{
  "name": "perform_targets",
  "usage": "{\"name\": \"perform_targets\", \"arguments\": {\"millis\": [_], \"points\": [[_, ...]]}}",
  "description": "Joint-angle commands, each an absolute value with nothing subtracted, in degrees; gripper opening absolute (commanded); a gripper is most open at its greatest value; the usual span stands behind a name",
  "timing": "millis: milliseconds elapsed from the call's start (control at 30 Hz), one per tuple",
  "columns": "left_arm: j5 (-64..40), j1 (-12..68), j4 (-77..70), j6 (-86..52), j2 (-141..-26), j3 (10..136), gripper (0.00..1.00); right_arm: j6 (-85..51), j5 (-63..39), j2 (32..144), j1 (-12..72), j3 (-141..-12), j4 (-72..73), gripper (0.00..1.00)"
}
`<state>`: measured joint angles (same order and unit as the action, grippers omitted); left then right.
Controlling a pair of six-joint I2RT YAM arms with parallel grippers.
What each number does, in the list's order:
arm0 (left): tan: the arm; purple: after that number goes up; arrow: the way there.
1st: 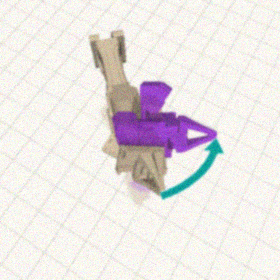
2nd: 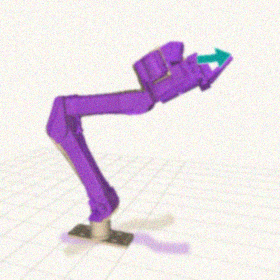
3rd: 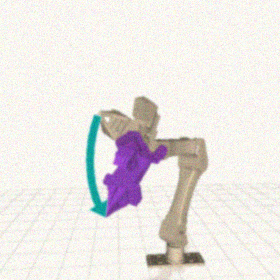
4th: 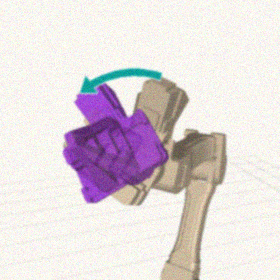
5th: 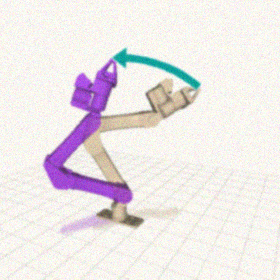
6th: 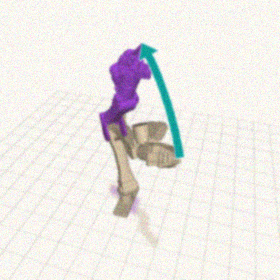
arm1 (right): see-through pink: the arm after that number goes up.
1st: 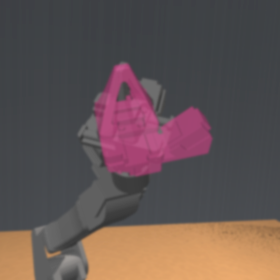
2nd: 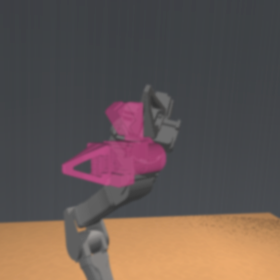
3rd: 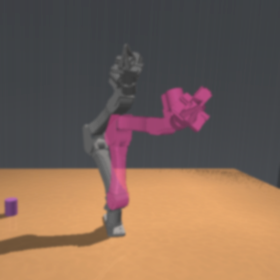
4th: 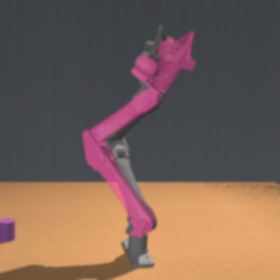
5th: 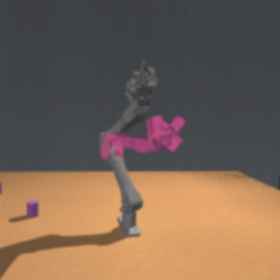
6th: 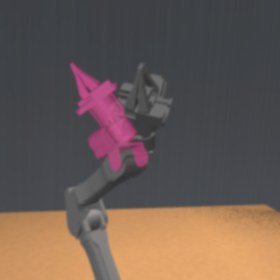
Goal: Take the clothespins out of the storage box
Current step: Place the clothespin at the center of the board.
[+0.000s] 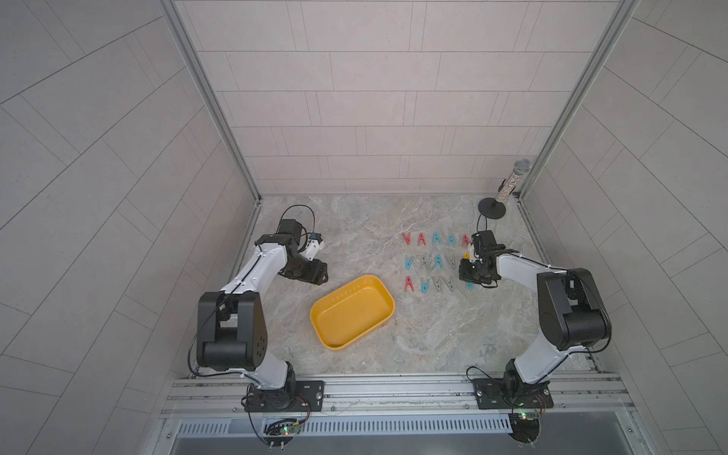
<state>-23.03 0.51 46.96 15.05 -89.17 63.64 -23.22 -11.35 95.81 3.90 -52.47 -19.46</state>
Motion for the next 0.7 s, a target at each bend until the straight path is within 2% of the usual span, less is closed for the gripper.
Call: {"name": "perform_targets", "arguments": {"millis": [0,433,667], "points": [[-23.03,0.60,47.48,15.20,-88.56,63.65,0.74,-23.79,-10.18,95.84,3.78,-51.02,-20.87,0.12],[-23.20,0.53,47.63,15.21,-88.34,63.63,0.74,-23.49,-10.54,89.83,3.77,-50.83,-22.93,0.22],[-23.06,0.59,47.46,15.19,-88.15,63.63,0.74,-22.35,-11.82,85.64,3.78,-52.45,-25.56,0.23]]}}
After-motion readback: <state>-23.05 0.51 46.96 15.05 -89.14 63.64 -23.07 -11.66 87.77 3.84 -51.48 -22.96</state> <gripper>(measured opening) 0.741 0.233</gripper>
